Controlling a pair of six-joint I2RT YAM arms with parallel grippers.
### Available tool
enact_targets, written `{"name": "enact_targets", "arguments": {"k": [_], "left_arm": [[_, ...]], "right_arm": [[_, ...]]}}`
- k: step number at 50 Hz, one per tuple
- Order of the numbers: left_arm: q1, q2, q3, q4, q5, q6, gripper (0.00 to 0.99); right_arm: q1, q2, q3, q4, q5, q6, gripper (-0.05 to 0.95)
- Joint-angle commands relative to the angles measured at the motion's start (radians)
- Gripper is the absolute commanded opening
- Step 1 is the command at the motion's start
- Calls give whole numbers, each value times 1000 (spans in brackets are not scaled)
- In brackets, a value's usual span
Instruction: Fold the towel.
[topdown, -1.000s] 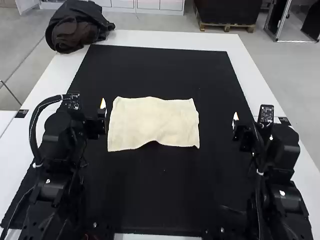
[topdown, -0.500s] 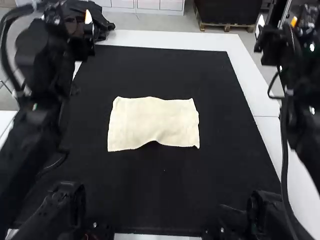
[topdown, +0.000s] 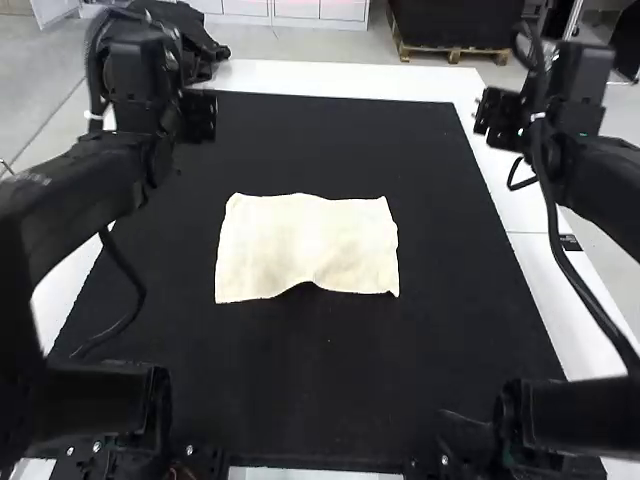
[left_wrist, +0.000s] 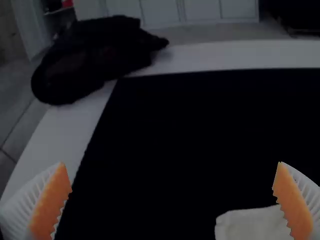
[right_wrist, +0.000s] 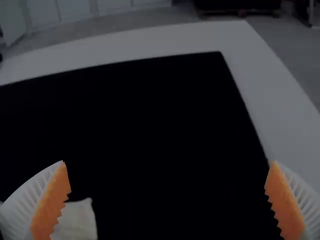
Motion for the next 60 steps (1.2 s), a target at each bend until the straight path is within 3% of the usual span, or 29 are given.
{"name": "enact_targets", "arguments": {"k": [1, 10, 17, 21, 28, 37, 49, 60], "left_arm": [[5, 33, -19, -13, 17, -23, 949], [6, 52, -68, -38, 25, -50, 957], [14, 90, -123, -46, 117, -79, 892], [12, 107, -160, -22, 134, -79, 895], [14, 122, -188, 7, 198, -76, 961], [17, 216, -165, 4, 273, -73, 961], [16, 346, -122, 51, 301, -64, 956], [12, 445, -68, 102, 305, -29, 908]], "right_arm": [[-10, 46, -46, 38, -28, 61, 902], [1, 75, -126, 117, -28, 55, 900], [28, 148, -149, 114, -67, -11, 898], [54, 188, -149, 88, -88, -55, 897], [123, 222, -149, 85, -61, -66, 907], [206, 277, -124, 91, -51, -66, 905], [280, 383, -106, 151, -47, -46, 905], [287, 480, -89, 219, -54, -39, 905]]}}
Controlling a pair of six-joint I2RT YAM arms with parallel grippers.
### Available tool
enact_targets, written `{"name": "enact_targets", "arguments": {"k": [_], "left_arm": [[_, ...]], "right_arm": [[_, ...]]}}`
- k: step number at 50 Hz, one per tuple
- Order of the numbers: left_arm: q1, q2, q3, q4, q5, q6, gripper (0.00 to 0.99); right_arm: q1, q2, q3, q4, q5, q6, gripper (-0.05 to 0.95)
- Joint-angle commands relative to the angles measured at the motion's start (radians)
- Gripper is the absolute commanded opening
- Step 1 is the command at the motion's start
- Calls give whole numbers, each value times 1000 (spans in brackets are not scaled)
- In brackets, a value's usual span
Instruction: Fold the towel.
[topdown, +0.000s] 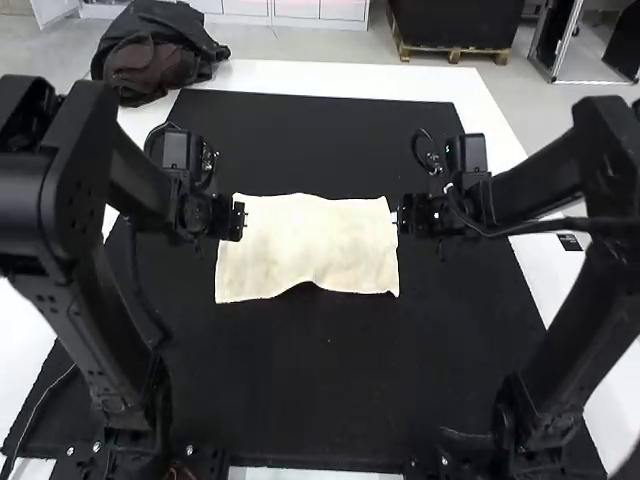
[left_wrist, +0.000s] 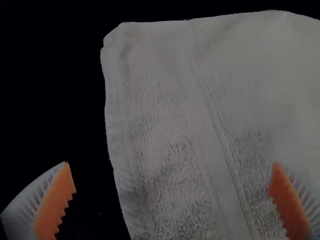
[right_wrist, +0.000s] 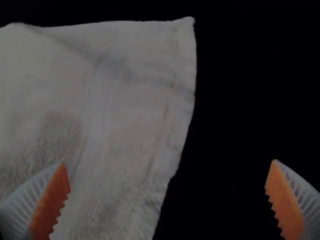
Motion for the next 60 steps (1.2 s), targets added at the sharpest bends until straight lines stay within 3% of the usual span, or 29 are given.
{"name": "enact_targets", "arguments": {"k": [1, 17, 29, 39, 60], "left_arm": [[6, 35, 50, 19, 18, 29, 908], [13, 186, 110, 57, -6, 86, 913], [42, 219, 113, 126, -57, 122, 921], [73, 262, 133, 141, -58, 130, 921], [67, 374, 188, 164, -57, 138, 918]], "right_arm": [[14, 33, 30, 39, -1, 8, 905], [14, 161, 84, 110, -18, 7, 905], [14, 244, 149, 130, -34, 4, 907], [19, 313, 188, 150, -35, 4, 907], [43, 420, 215, 211, -34, 8, 907]]}}
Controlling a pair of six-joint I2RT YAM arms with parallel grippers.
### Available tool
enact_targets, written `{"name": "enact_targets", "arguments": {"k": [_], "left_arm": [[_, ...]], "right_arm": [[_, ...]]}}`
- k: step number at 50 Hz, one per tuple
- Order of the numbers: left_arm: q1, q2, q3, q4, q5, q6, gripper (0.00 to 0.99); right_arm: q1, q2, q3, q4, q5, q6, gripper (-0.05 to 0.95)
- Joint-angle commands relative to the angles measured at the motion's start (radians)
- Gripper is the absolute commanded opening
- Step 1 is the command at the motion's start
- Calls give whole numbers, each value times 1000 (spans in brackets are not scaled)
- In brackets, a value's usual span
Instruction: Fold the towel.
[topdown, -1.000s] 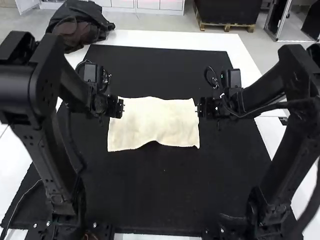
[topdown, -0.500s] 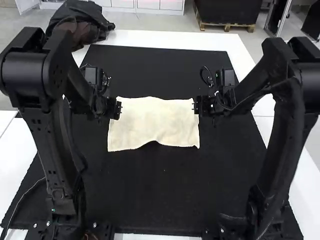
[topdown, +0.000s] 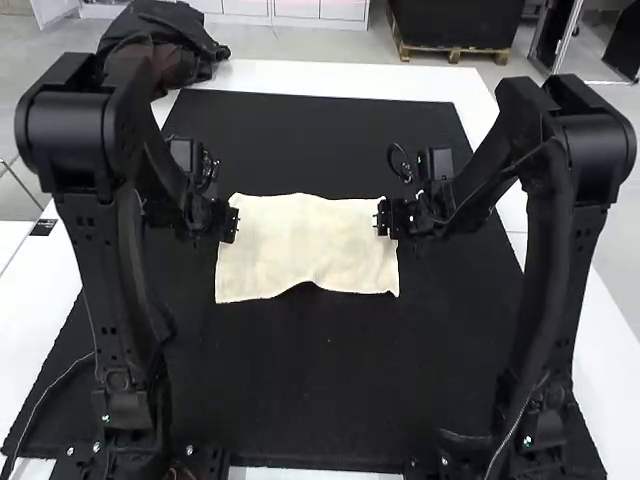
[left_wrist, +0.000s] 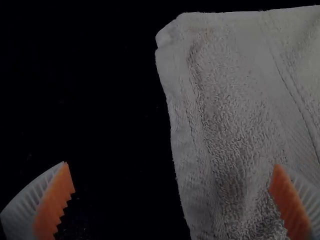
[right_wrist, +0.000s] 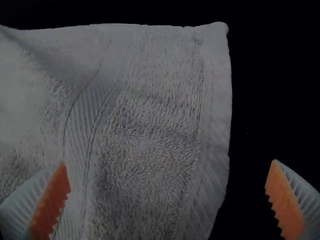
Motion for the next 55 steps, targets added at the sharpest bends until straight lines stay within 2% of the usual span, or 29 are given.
{"name": "enact_targets", "arguments": {"k": [1, 22, 55], "left_arm": [[0, 30, 37, 13, -10, 11, 918], [-2, 97, 77, 60, -10, 10, 918], [-2, 162, 96, 71, -8, 2, 908]], "right_arm": [[6, 31, 31, 14, -9, 5, 907], [0, 96, 88, 36, -8, 4, 907], [3, 165, 124, 27, 0, 4, 907]]}}
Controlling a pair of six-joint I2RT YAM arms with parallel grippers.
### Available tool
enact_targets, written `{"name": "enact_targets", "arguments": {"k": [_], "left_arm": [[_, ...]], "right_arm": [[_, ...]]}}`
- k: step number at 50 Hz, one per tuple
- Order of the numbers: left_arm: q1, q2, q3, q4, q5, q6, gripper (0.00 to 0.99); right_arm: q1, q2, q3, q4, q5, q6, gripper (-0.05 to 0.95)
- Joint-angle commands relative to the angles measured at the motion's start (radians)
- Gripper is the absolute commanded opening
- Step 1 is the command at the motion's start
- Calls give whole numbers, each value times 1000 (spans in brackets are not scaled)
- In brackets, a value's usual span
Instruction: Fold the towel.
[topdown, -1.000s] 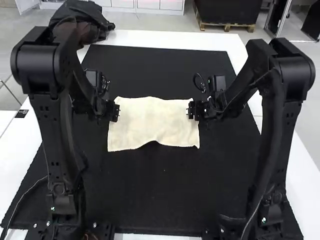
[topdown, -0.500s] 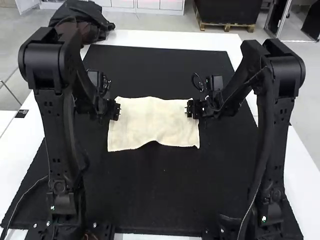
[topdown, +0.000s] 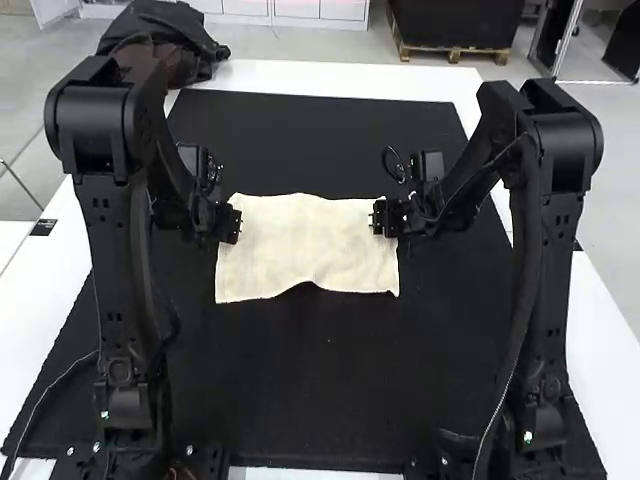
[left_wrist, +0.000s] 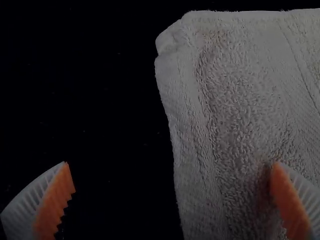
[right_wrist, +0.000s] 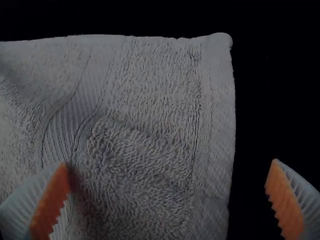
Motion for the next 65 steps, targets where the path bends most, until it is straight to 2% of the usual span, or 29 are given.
{"name": "enact_targets", "arguments": {"k": [1, 6, 8, 10, 11, 13, 15, 41, 60, 65], "left_arm": [[-2, 20, 18, 6, -10, -1, 905], [-2, 28, 18, 11, -10, -2, 836], [-2, 32, 18, 11, -10, -1, 770], [-2, 37, 17, 11, -10, -1, 633], [-2, 39, 15, 12, -10, 1, 462], [-2, 45, 14, 12, -10, 2, 207], [-2, 54, 12, 16, -10, 4, 13], [3, 36, 4, 75, 24, -1, 21], [15, -64, 6, 51, 44, -13, 21], [17, -83, 6, 22, 70, -13, 21]], "right_arm": [[3, 32, 17, -5, 0, 4, 907], [6, 46, 14, -10, 0, 1, 902], [6, 51, 11, -12, 0, 0, 833], [4, 55, 8, -10, -5, 0, 661], [4, 60, 3, -7, -11, -3, 472], [3, 61, -1, -5, -20, -10, 218], [0, 65, -7, 1, -41, -19, -30], [-17, 38, -27, 27, -44, -5, -23], [-56, -63, -43, 27, -52, 6, -25], [-68, -93, -55, 30, -54, 6, -25]]}}
